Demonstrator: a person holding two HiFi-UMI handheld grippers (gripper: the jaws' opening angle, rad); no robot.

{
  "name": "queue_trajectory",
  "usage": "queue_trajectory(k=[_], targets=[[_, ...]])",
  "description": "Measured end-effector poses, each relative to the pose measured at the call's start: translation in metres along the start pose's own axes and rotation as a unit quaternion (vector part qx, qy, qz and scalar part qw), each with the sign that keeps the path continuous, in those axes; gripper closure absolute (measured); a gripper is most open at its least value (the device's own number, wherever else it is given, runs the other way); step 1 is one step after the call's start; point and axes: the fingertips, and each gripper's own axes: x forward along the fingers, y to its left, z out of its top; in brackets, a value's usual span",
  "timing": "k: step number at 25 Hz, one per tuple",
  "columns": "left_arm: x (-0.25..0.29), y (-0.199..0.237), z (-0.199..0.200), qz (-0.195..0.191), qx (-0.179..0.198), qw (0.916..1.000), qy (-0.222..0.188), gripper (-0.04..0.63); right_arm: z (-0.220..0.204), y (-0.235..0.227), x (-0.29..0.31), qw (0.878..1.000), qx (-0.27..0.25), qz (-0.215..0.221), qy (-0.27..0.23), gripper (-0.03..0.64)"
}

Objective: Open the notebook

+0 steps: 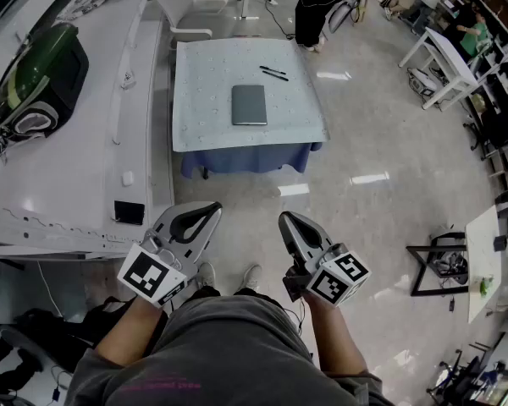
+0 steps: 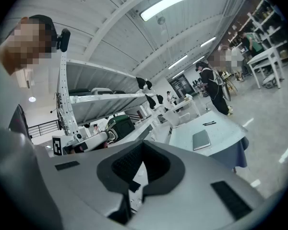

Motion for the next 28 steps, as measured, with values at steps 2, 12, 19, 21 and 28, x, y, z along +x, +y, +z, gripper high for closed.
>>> queue_trajectory(k=[2,12,19,21,28], targets=[[0.001,-0.001,0.001,-0.001,0.0,1.0,0.0,0.594,0.001,0.0,0.0,1.0,0.001,0.0,0.001,0.615],[0.005,0.004,0.0,-0.002,-0.002,1.0,0.001,0.594,-0.003,-0.006,0.006,1.0,0.006,-0.001,0.011,0.615],[0.008,0.01,-0.004,0.002,-0.005,1.0,0.003,0.594,-0.004,-0.011,0.012,1.0,0.009,-0.005,0.013,0.615],[0.009,0.011,-0.003,0.004,-0.006,1.0,0.003,0.594,-0.003,-0.013,0.012,1.0,0.005,-0.007,0.015,0.615],[0.011,0.014,-0.004,0.003,-0.008,1.0,0.005,0.594,-0.004,-0.017,0.015,1.0,0.005,-0.008,0.017,0.615]])
